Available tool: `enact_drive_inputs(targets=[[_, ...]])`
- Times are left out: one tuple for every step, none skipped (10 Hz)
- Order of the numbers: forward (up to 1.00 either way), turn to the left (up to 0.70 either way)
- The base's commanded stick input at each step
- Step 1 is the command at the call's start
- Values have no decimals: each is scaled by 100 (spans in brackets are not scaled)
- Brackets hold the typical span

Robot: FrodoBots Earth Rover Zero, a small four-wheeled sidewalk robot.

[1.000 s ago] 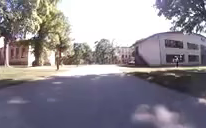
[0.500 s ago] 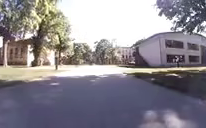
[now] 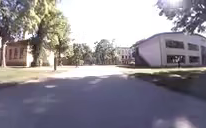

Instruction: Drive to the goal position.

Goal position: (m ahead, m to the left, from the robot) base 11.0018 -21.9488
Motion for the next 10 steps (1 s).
enact_drive_inputs(targets=[[45,0],[45,0],[45,0],[45,0],[45,0],[45,0],[45,0],[45,0],[45,0],[45,0]])
